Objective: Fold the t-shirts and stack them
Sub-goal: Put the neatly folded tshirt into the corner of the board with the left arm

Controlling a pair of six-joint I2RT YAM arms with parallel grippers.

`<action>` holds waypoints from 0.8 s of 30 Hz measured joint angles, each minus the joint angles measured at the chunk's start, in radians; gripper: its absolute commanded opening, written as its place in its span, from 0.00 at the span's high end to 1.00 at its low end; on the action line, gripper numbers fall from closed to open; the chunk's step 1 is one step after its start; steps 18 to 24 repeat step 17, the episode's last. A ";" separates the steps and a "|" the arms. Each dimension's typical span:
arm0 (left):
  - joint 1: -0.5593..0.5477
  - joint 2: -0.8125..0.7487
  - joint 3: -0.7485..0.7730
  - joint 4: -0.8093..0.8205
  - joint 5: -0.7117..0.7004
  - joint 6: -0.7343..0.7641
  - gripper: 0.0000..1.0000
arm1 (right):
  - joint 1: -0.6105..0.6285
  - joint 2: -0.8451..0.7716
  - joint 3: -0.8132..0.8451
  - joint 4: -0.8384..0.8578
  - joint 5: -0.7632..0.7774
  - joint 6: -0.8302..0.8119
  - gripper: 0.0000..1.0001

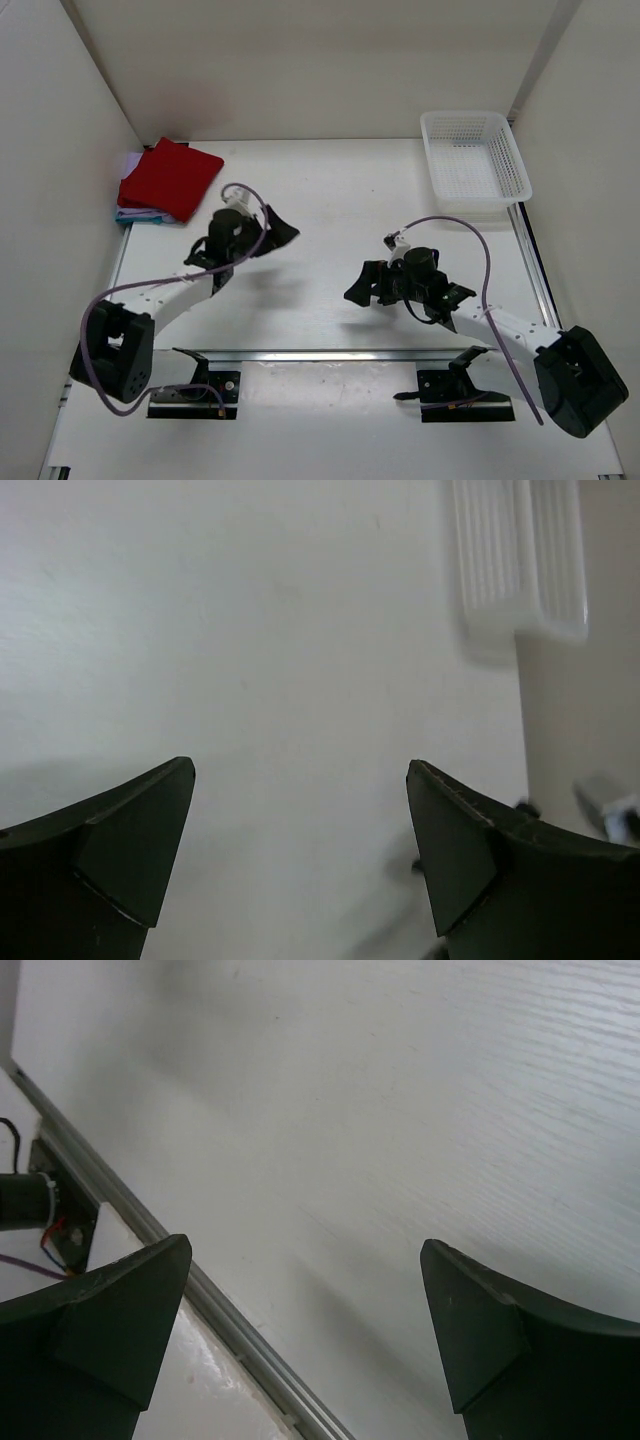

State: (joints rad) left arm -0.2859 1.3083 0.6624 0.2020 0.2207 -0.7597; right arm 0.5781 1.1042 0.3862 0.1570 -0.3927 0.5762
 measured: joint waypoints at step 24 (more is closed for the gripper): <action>-0.224 -0.485 -0.446 -0.054 -0.024 0.031 0.02 | -0.064 -0.162 -0.207 0.040 0.081 -0.046 0.01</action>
